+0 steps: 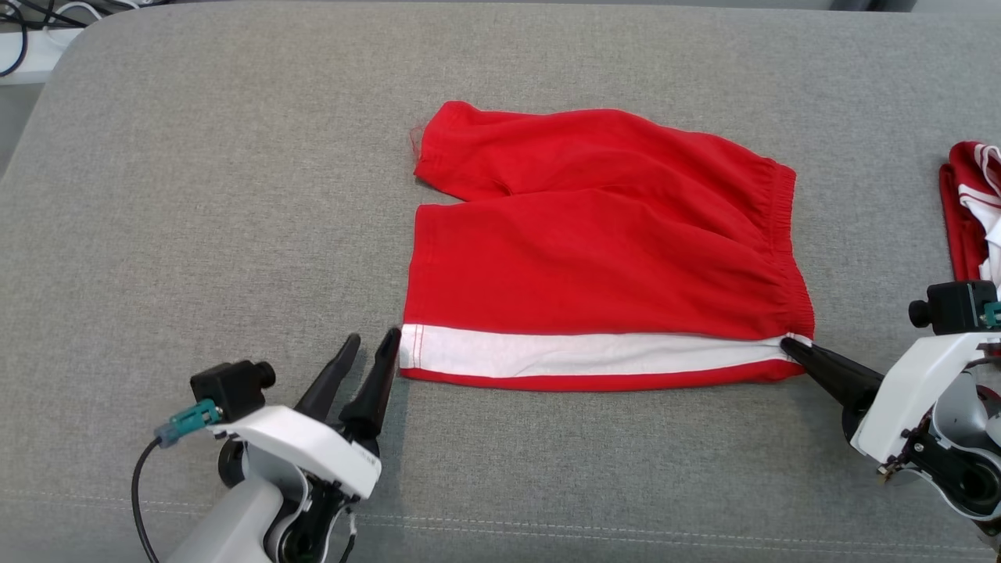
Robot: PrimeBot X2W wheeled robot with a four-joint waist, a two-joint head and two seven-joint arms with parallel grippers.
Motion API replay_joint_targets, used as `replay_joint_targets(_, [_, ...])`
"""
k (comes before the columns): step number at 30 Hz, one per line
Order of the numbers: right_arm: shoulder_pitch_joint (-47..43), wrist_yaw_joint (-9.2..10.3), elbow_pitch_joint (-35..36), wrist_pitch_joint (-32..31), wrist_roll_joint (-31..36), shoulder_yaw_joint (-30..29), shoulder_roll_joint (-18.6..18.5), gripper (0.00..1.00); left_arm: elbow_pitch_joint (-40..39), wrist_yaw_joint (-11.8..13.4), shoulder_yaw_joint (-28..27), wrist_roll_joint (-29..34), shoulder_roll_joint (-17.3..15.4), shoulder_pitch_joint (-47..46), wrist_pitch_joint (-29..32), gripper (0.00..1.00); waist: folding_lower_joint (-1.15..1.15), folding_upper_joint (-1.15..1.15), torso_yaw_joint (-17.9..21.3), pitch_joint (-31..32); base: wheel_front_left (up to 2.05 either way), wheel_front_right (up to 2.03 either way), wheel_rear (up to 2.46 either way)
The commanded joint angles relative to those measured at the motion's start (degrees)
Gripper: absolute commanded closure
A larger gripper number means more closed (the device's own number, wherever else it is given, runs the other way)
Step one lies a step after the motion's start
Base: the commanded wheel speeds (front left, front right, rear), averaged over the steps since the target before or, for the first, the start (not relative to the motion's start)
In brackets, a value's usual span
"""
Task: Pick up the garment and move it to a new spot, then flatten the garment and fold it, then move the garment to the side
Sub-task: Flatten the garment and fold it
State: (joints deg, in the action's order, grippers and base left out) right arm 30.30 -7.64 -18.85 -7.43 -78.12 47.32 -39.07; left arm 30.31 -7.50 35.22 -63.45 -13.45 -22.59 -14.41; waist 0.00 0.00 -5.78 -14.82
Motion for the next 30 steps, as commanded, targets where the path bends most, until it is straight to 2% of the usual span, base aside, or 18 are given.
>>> replay_joint_targets(1, [-0.1,0.15,1.0,1.1,-0.3,0.4,-2.0,1.00,0.0,0.0,-0.7,1.0,-2.1,-0.7,-0.6,0.00,0.00,0.00,0.2,0.1,0.00,0.00,0.00])
replay_joint_targets(4, [0.1,0.15,1.1,1.4,-0.5,0.8,-2.3,1.00,2.4,0.0,2.9,1.0,-3.2,-1.7,-0.6,0.00,0.00,0.00,0.6,0.0,0.00,0.00,0.00])
replay_joint_targets(8, [0.6,0.15,1.2,1.7,-0.6,1.7,-2.2,1.00,3.8,0.0,6.2,-2.4,-3.9,-3.2,-0.6,0.00,0.00,0.00,1.2,-0.3,0.00,0.00,0.00])
replay_joint_targets(19, [2.7,0.15,0.8,2.3,-1.0,3.9,-1.6,1.00,1.5,0.0,11.2,-8.2,-5.1,-5.9,-0.6,0.00,0.00,0.00,2.1,-1.3,0.00,0.00,0.00])
replay_joint_targets(30, [4.1,0.15,0.7,2.7,-1.5,5.6,-1.5,1.00,1.7,0.0,14.4,-9.7,-6.3,-8.6,-0.6,0.00,0.00,0.00,2.4,-1.7,0.00,0.00,0.00])
